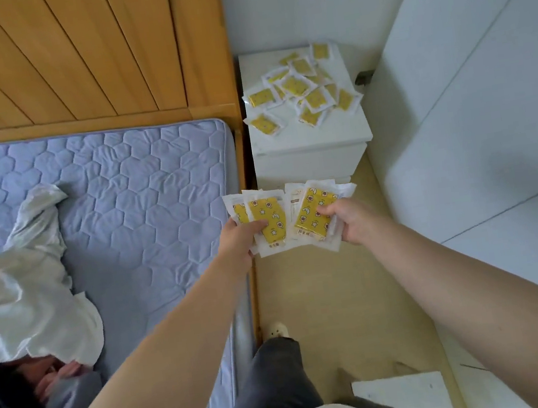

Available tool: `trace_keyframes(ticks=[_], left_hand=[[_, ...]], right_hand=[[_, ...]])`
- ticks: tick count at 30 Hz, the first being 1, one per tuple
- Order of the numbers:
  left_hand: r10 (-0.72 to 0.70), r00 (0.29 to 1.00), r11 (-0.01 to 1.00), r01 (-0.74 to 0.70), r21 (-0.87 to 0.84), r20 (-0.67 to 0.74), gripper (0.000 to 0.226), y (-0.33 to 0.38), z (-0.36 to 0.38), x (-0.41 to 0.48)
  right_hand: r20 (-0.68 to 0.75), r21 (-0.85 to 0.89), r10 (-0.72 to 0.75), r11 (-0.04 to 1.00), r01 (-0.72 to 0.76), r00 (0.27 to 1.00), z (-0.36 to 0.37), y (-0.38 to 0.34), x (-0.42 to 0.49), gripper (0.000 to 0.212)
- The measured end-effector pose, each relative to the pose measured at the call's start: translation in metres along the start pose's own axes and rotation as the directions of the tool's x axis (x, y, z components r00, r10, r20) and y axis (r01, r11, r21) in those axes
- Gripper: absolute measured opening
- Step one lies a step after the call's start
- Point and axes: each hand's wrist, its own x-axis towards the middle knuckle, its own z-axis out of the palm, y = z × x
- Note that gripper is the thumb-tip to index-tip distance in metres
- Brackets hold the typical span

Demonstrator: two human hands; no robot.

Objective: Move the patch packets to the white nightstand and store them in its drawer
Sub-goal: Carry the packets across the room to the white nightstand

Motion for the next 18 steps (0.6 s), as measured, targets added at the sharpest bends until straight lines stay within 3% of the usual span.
trace_keyframes(ticks=[4, 12, 16, 18], left_hand=[[-0.012, 1.000, 1.000, 0.012, 0.008, -0.018, 0.032, 0.051, 0.018, 0.054], [-0.043, 0.999, 0.995, 0.041, 0.088, 0.018, 0.039, 0.100, 0.079, 0.138], [-0.017, 0.999, 0.992, 0.020, 0.122, -0.028, 0.043, 0.125, 0.115, 0.202], [0.005, 0.998, 0.992, 0.002, 0.122, -0.056, 0.042, 0.138, 0.139, 0.235]], right_hand=[[-0.004, 0.034, 0.003, 0.999, -0.003, 1.000, 0.021, -0.056, 0.038, 0.012], [-0.042, 0.090, 0.060, 0.994, -0.056, 0.997, 0.005, -0.133, 0.111, 0.036], [0.009, 0.061, 0.096, 0.993, -0.097, 0.995, -0.004, -0.187, 0.163, 0.025], [0.006, 0.010, 0.106, 0.994, -0.106, 0.994, -0.011, -0.217, 0.195, 0.030]])
